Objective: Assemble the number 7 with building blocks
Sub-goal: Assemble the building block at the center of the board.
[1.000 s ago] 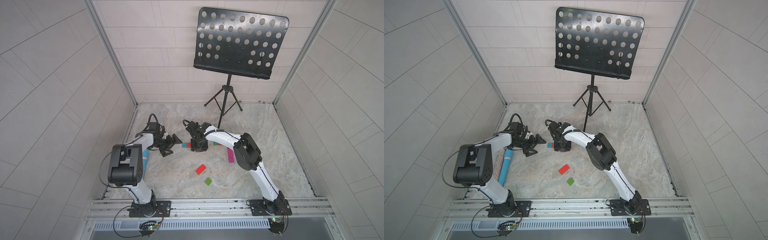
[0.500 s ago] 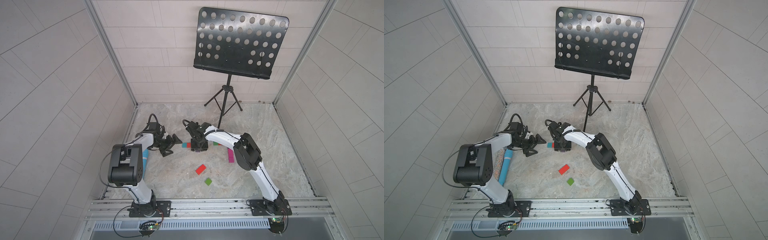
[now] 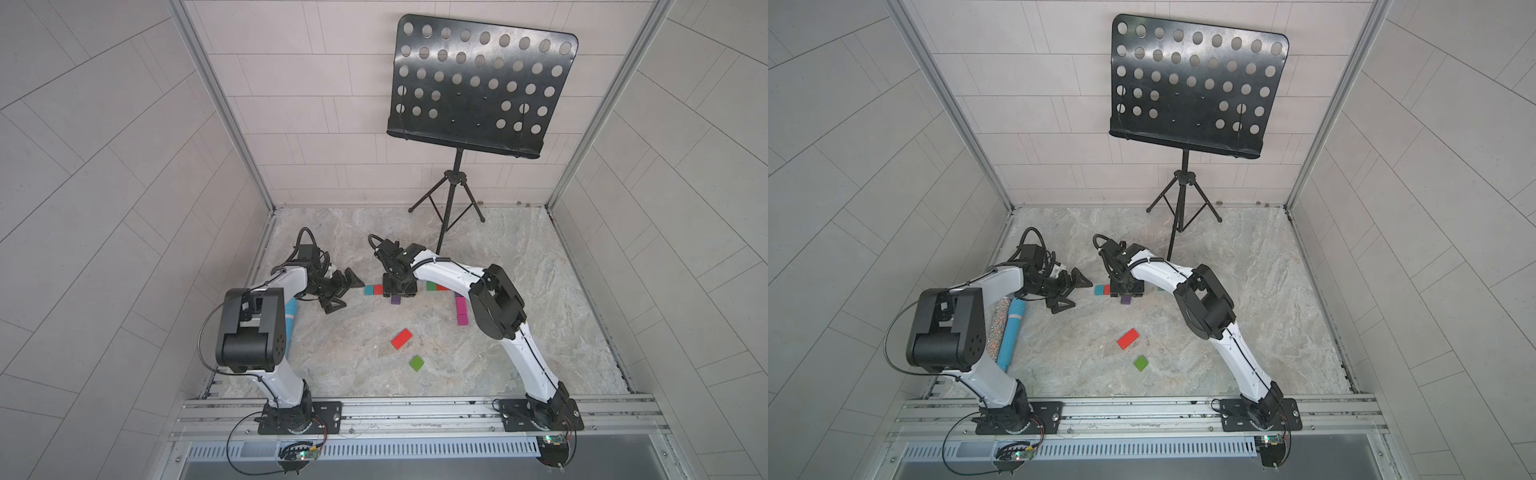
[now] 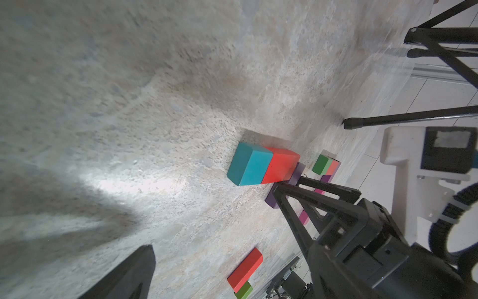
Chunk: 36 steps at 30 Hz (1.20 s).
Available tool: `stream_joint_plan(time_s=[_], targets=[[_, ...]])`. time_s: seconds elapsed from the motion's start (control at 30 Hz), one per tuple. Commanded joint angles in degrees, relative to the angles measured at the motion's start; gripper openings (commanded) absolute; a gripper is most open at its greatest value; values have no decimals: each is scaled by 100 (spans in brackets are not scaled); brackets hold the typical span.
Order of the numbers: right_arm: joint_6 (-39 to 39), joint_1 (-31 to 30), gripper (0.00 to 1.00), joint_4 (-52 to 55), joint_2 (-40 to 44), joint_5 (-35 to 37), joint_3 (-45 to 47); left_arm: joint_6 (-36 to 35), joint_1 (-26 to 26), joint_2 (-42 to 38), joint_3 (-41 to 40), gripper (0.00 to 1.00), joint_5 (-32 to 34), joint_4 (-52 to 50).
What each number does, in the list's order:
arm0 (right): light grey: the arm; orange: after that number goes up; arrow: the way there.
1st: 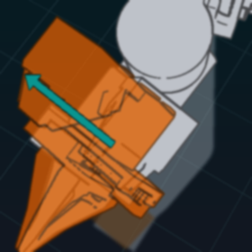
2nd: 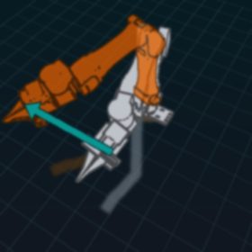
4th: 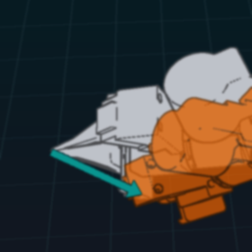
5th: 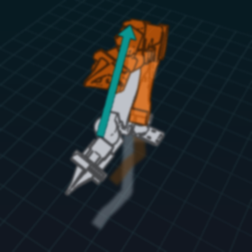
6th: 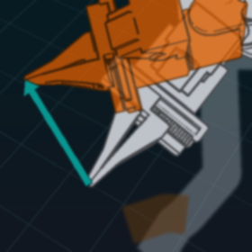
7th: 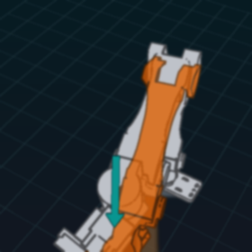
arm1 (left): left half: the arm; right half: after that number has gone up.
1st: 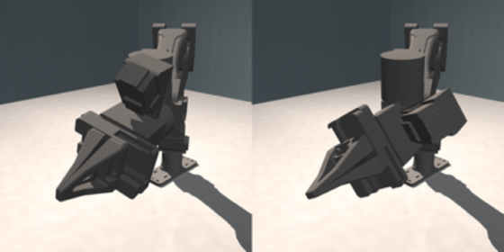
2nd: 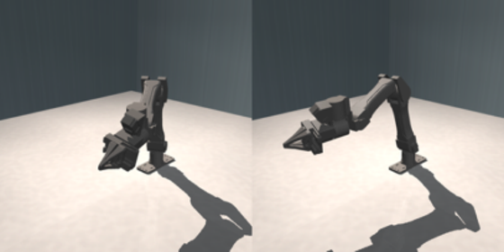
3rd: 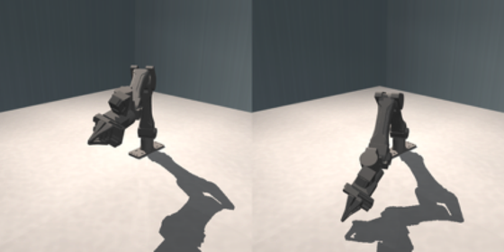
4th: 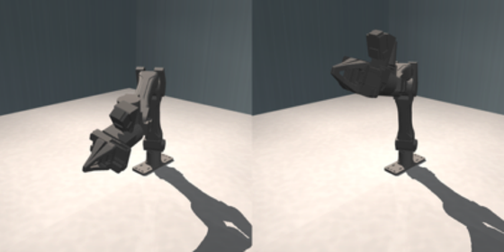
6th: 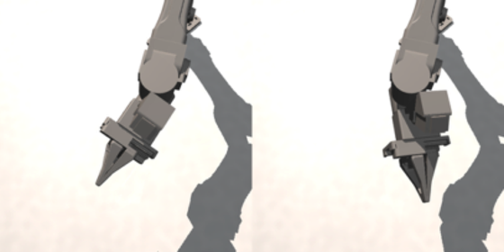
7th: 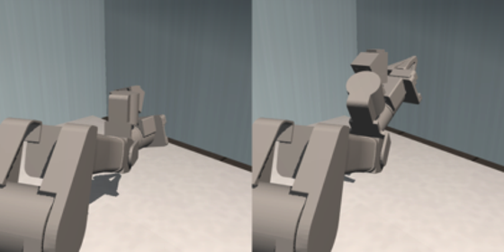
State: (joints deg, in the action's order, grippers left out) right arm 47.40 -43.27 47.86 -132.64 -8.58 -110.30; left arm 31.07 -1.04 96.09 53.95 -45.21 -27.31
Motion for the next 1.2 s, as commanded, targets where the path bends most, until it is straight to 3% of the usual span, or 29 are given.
stream_joint_plan(time_s=[0.0,0.53,1.17], targets=[[-42,36,58,-55,219,86,35,-83,16,53,-43,100,-43,28],[-240,-110,58,-120,328,-126,167,-18,16,80,-16,100,-28,87],[-119,45,59,-332,975,217,732,425,55,353,315,100,39,427]])
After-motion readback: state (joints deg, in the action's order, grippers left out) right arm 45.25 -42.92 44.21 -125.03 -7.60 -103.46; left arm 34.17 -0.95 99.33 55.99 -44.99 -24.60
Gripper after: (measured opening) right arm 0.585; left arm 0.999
